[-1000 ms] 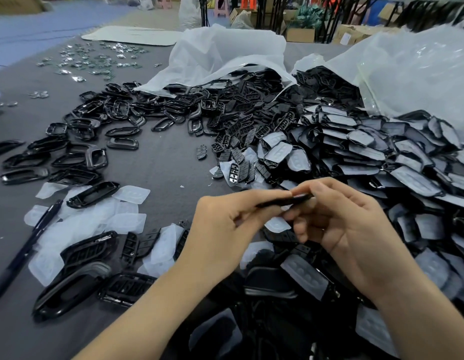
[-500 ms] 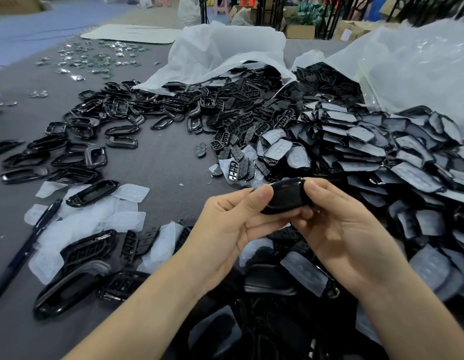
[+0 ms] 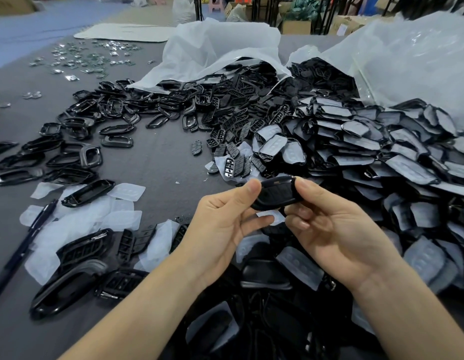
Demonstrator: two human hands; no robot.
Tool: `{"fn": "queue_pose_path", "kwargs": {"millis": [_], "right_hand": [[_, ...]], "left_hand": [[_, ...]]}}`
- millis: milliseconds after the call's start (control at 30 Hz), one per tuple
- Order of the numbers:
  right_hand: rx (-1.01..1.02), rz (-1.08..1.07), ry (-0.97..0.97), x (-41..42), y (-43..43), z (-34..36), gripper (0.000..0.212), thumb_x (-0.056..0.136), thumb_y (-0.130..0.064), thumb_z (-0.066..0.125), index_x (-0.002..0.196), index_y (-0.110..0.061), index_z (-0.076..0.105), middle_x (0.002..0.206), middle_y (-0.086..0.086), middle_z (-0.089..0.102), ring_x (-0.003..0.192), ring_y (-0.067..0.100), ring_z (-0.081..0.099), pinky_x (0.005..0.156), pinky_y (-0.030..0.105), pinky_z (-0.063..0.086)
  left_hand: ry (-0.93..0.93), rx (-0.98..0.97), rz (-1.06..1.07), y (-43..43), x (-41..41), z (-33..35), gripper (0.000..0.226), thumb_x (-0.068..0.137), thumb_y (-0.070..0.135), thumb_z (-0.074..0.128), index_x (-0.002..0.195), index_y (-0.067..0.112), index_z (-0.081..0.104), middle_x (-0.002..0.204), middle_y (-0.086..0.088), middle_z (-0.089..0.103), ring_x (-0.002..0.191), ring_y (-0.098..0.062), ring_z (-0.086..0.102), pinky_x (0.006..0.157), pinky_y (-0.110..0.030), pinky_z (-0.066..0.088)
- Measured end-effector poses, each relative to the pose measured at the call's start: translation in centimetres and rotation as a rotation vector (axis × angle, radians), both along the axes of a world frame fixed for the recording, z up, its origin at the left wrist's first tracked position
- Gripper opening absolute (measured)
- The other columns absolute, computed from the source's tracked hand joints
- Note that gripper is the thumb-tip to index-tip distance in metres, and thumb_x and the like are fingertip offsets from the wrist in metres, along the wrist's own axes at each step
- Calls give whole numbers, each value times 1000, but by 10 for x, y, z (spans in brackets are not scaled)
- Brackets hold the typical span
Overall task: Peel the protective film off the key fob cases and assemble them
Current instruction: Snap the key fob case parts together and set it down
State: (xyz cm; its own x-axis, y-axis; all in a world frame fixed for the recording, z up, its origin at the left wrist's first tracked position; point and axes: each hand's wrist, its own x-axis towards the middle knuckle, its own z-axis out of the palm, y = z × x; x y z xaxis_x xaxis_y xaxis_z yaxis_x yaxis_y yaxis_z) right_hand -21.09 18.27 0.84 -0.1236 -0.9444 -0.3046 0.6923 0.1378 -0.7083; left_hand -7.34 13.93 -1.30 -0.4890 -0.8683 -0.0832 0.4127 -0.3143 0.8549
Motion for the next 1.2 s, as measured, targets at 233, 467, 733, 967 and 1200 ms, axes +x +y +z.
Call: {"fn": "queue_pose_path", "kwargs": {"millis": [233, 467, 733, 967, 1200], "right_hand": [[-41, 42, 0, -3, 2, 2, 13, 71, -13, 62, 60, -12, 71, 62, -5, 53, 47, 4, 42, 45, 14, 41], [31, -9, -31, -2, -1, -3, 10, 64, -13, 68, 72, -7, 69, 67, -1, 57, 47, 6, 43, 43, 16, 42], [26, -46, -41, -3, -3, -5, 8, 67, -13, 65, 72, -9, 69, 67, -1, 59, 48, 4, 48, 46, 14, 44], [-8, -59, -117, -6, -3, -4, 12, 72, -12, 64, 77, -6, 72, 77, 3, 65, 64, 8, 63, 62, 19, 55], [-41, 9, -110, -11, -1, 4, 30, 71, -21, 63, 90, -1, 75, 100, 14, 71, 74, 15, 69, 58, 20, 56]], "left_hand": [[11, 83, -19, 1, -1, 3, 37, 59, 40, 73, 81, 11, 79, 98, -24, 50, 92, -35, 45, 63, -18, 54], [54, 113, -16, 2, -1, 6, 26, 57, 33, 76, 75, 14, 77, 102, -16, 39, 73, -19, 35, 57, -17, 53], [176, 115, 31, 0, -3, 2, 2, 59, 10, 72, 61, 11, 73, 75, -6, 71, 66, -11, 67, 64, -18, 56], [-47, -419, 219, 3, 0, 5, 14, 67, 3, 75, 68, 15, 69, 86, 4, 74, 81, -10, 70, 75, -18, 54], [-431, -1272, 355, 9, 2, 4, 5, 81, 3, 73, 77, 2, 70, 92, -4, 71, 89, -15, 67, 81, -24, 52]]}}
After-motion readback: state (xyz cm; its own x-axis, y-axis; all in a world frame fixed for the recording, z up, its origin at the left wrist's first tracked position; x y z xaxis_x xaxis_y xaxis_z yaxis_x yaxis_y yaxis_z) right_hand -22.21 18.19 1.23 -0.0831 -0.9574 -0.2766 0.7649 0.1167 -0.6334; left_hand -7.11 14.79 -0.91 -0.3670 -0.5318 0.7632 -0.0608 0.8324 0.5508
